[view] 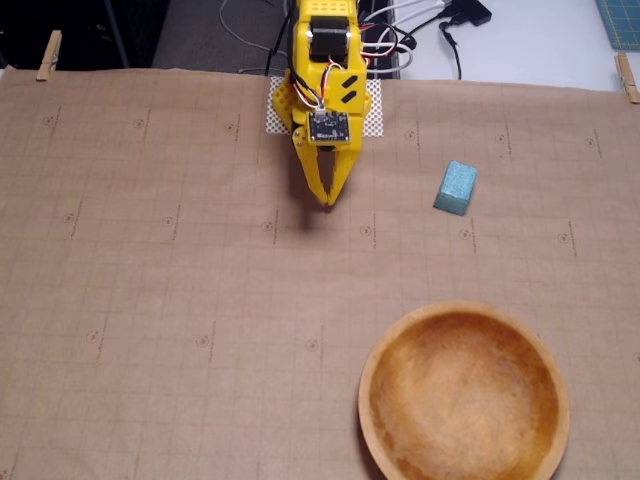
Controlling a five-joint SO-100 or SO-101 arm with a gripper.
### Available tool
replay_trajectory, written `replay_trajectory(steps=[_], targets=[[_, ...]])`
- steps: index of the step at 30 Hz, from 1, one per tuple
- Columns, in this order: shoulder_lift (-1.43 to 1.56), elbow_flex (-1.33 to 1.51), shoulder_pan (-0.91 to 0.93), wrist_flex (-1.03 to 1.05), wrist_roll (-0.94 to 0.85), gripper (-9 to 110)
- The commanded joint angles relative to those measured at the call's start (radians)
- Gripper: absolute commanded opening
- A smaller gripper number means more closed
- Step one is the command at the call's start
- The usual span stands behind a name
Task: Grasp a blue block and put it in the bowl.
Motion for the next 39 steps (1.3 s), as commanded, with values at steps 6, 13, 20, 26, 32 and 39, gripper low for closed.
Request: replay_trajectory(steps=[6, 13, 20, 26, 32, 39], targets=[[0.006, -0.049, -0.003, -0.011, 0.000, -3], [0.006, -0.276, -0.005, -0.012, 0.009, -3], [0.006, -0.449, -0.037, -0.012, 0.009, -3], [0.003, -0.612, -0.049, -0.014, 0.009, -3], [-0.126, -0.715, -0.044, -0.012, 0.011, -3], [-0.311, -0.854, -0.046, 0.002, 0.051, 1]])
